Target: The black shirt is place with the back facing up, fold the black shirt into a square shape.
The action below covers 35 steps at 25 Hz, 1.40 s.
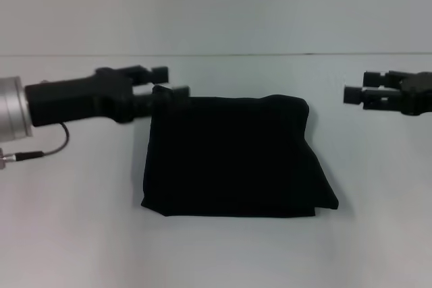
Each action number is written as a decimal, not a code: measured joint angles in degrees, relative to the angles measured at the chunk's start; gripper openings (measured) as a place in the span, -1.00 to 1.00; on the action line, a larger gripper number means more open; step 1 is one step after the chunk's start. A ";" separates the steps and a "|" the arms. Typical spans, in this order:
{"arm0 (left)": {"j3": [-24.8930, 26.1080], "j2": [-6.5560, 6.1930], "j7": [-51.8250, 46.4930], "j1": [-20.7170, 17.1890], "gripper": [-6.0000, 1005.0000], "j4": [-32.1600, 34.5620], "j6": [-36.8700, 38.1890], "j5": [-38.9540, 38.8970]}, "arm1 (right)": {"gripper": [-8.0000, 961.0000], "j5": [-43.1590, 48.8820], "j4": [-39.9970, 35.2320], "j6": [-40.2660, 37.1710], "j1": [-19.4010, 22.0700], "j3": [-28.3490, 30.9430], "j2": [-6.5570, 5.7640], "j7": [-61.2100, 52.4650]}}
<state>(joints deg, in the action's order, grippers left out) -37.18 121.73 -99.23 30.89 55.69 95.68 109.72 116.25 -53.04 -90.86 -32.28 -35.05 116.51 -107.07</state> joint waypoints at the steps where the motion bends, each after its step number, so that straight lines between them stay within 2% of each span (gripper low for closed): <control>1: -0.80 -0.01 0.77 0.22 0.44 0.08 0.01 0.84 | 0.90 3.54 -2.70 1.06 -1.10 -1.12 0.61 -2.71; 6: -4.38 -0.54 1.89 2.91 0.63 0.28 -3.08 8.45 | 0.90 9.91 -4.52 3.59 -4.59 -4.66 0.62 -8.86; 9: -6.42 -0.88 -0.18 5.55 0.74 -0.10 -6.42 14.54 | 0.90 14.53 -4.27 6.71 -7.78 -7.28 0.41 -12.23; 12: -7.74 -1.23 -3.38 7.74 0.83 -0.35 -8.63 19.32 | 0.90 18.40 -3.52 8.85 -10.88 -8.90 0.83 -13.68; 16: -8.10 -1.38 -4.86 8.50 0.90 0.06 -8.25 20.44 | 0.90 20.36 -2.24 9.61 -13.13 -9.46 1.21 -13.96; 22: -5.98 -1.50 -4.52 7.45 0.89 0.16 -7.76 19.26 | 0.90 20.20 -1.90 9.10 -12.65 -9.13 1.22 -12.57; 30: -2.25 -2.10 -3.25 5.62 0.89 -0.14 -4.26 16.92 | 0.90 16.21 -1.90 4.15 -9.30 -8.40 0.16 -6.82; 35: -1.85 -2.20 -3.44 5.30 0.89 -0.07 -2.70 16.74 | 0.90 14.47 -2.20 1.88 -7.70 -8.05 -0.47 -6.47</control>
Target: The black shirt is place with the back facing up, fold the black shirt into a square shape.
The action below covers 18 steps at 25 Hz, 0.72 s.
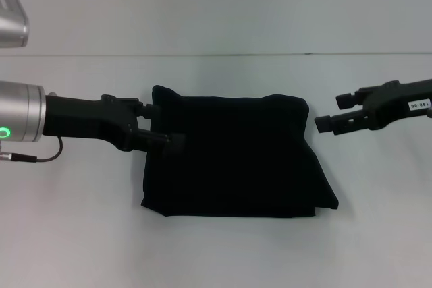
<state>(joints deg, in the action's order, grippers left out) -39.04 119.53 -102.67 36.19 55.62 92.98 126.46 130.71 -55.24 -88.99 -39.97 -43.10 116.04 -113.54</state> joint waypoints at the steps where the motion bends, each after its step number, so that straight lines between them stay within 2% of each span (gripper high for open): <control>1: 0.02 0.00 -0.02 -0.04 0.89 -0.02 0.12 0.00 | 0.90 -0.09 -0.16 -0.31 0.37 0.01 0.00 0.07; 18: 0.89 0.00 0.23 -0.08 0.89 -0.07 0.80 -0.09 | 0.90 -1.08 -0.48 -1.93 1.45 2.14 -0.22 1.40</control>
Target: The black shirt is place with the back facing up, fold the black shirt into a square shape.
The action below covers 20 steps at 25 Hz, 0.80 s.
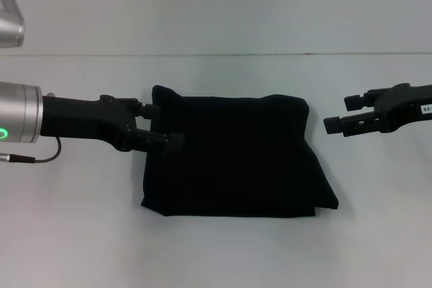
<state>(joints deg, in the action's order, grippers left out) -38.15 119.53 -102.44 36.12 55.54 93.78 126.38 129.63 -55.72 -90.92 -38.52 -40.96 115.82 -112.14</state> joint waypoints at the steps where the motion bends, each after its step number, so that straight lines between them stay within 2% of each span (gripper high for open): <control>1: 0.00 0.00 0.00 0.00 0.89 0.00 0.00 0.00 | 0.90 0.00 0.00 0.05 -0.05 0.01 0.00 0.00; 20: 0.00 0.09 0.30 0.00 0.89 0.00 -0.12 -0.88 | 0.90 0.00 0.06 1.10 -0.59 0.09 0.09 0.27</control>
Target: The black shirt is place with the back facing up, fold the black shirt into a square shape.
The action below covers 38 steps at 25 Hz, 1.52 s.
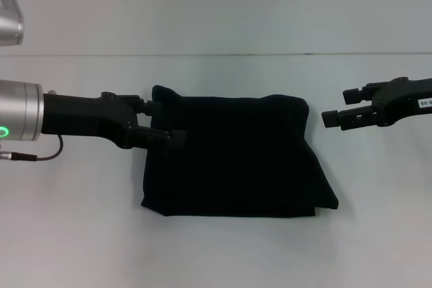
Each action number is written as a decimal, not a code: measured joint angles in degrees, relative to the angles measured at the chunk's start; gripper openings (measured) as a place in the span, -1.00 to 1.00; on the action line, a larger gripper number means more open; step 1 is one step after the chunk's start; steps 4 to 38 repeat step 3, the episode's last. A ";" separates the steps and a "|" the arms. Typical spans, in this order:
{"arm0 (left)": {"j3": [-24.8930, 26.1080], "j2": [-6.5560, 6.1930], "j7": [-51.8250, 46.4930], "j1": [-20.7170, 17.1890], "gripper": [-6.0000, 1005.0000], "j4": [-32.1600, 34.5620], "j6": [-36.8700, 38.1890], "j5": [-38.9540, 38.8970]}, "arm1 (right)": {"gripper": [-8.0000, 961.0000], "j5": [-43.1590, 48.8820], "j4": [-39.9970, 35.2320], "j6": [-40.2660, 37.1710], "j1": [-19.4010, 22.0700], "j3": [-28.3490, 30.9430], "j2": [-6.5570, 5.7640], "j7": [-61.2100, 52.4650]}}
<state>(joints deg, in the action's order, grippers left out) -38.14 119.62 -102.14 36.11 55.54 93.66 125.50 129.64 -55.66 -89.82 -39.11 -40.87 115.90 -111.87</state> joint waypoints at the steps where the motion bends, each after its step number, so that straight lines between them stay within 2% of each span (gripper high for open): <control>1: 0.00 0.00 0.00 0.00 0.89 0.00 0.01 -0.01 | 0.90 0.00 0.00 0.03 0.00 0.00 0.00 0.00; 38: 0.00 0.00 0.01 0.00 0.89 0.00 0.05 -0.06 | 0.91 0.00 0.00 0.12 0.00 0.00 0.00 0.00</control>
